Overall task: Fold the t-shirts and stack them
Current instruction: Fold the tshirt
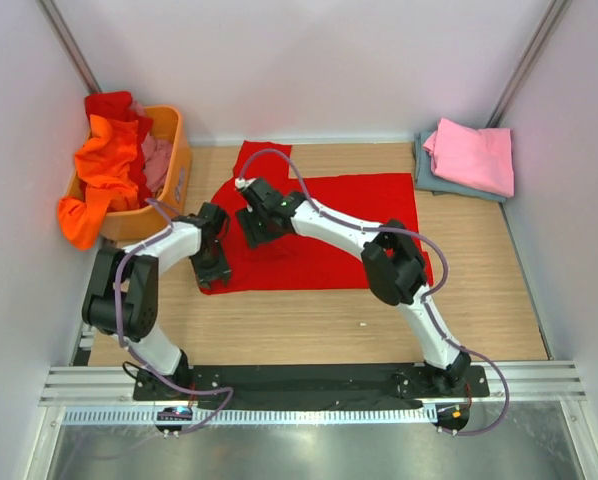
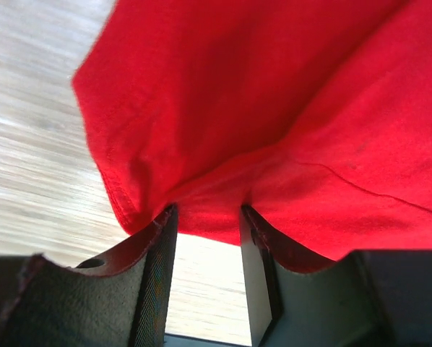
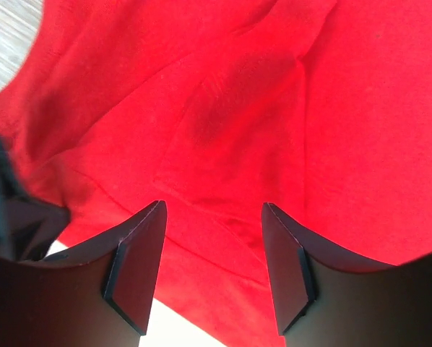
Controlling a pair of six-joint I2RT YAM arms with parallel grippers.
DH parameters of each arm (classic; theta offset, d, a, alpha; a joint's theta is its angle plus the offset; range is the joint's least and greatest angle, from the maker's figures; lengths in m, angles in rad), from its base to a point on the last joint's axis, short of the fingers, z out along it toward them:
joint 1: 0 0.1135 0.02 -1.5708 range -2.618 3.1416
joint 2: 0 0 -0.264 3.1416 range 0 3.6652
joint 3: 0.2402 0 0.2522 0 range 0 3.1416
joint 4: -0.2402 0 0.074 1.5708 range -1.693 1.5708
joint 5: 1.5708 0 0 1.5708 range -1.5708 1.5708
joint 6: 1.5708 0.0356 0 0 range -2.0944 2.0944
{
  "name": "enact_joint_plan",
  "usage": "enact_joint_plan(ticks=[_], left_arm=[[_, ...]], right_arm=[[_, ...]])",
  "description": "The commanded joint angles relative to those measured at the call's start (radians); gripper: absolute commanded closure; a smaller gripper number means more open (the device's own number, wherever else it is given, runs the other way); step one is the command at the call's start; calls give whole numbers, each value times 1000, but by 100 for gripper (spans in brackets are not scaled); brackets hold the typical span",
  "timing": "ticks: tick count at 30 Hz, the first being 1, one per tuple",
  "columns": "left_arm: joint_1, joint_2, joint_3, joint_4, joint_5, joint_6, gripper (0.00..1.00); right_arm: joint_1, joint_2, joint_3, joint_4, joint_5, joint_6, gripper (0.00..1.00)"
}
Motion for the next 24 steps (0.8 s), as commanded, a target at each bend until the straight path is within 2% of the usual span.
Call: enact_joint_plan(ticks=[1,24], left_arm=[[29,23,-109,102,58,-78,59],[48,-29,-180,187,52,-93,61]], right_arm=[[9,28,63,-14,23,-4,39],[86,149,138,20,42,51,47]])
